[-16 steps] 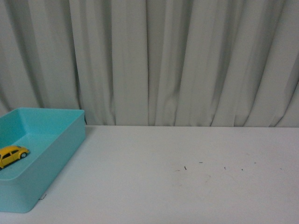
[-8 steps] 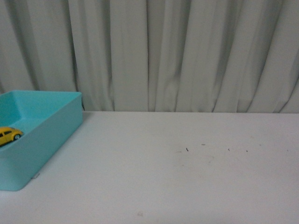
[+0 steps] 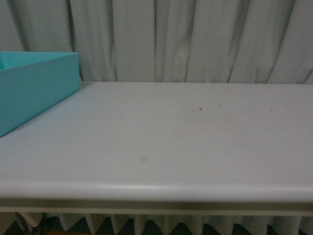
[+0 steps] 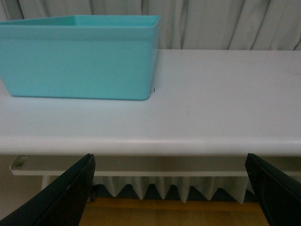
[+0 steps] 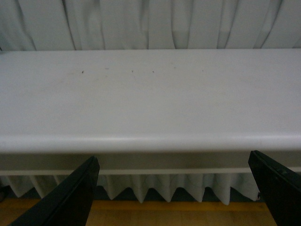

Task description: Wind up and store yellow beetle toy

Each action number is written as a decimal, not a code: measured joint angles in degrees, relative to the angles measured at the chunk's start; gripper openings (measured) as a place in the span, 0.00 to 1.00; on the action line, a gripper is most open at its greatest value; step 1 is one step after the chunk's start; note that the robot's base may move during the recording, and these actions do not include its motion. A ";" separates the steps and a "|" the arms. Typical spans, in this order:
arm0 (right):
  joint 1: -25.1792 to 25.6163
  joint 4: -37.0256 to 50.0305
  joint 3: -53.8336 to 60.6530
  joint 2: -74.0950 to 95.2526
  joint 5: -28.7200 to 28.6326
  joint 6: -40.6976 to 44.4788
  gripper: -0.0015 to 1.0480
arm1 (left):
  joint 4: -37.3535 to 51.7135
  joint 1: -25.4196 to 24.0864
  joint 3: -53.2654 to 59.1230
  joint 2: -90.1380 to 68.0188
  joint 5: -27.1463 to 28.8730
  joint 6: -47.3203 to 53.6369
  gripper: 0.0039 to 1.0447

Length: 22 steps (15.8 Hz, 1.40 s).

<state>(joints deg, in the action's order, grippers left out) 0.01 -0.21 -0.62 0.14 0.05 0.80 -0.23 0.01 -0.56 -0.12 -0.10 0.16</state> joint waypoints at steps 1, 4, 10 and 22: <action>0.00 -0.02 0.00 0.02 -0.02 0.00 0.94 | 0.11 0.00 0.00 0.00 0.11 0.04 0.94; 0.00 -0.02 0.00 0.02 0.00 0.00 0.94 | 0.04 0.00 0.00 0.02 0.13 0.00 0.94; 0.00 0.00 0.00 0.04 -0.02 -0.02 0.94 | 0.02 0.00 0.00 0.02 0.11 0.02 0.94; 0.00 -0.04 0.00 0.02 -0.04 -0.02 0.94 | -0.02 0.00 0.00 0.02 0.11 0.00 0.94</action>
<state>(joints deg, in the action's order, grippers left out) 0.01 -0.25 -0.62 0.16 0.01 0.78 -0.25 0.01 -0.56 -0.10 0.01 0.16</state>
